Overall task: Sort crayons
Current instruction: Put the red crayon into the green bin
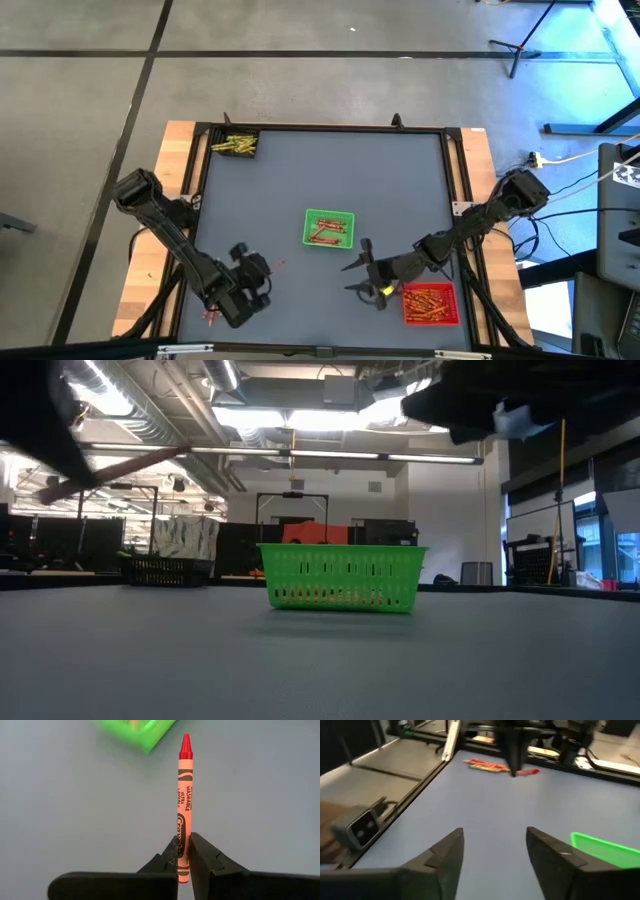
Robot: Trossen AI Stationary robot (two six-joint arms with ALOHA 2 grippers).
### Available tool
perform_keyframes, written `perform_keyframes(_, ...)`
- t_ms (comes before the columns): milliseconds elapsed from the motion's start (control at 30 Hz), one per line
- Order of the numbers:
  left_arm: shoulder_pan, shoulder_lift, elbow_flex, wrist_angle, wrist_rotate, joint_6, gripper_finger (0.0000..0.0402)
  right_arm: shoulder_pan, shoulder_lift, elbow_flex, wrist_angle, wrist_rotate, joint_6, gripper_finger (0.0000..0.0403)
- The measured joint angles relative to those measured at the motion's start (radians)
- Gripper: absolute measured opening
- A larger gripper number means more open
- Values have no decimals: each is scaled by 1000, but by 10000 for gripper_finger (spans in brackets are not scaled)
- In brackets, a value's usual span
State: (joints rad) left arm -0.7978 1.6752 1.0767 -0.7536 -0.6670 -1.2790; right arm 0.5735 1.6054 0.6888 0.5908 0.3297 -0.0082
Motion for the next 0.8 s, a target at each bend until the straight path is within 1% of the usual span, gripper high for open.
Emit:
perform_keyframes(100, 44, 0, 1, 115, -43, 186, 6, -38, 0, 0, 4, -8, 48, 238)
perform_keyframes(200, 95, 0, -15, 258, -72, 371, 6, -71, 0, 0, 34, -9, 58, 259)
perform_keyframes(333, 157, -1, -44, 466, -88, 631, 6, -105, 0, 0, 66, -46, 47, 263)
perform_keyframes(433, 203, -1, -87, 641, -61, 815, 6, -129, 0, 0, 80, -53, 30, 264)
perform_keyframes(533, 243, -1, -131, 795, -35, 926, 6, -151, 0, 0, 91, -56, 29, 264)
perform_keyframes(667, 283, -1, -178, 953, 33, 1040, 6, -169, 0, 0, 116, -83, 0, 260)
perform_keyframes(800, 308, -1, -191, 1052, 58, 1119, 6, -195, 0, 0, 153, -144, -20, 228)
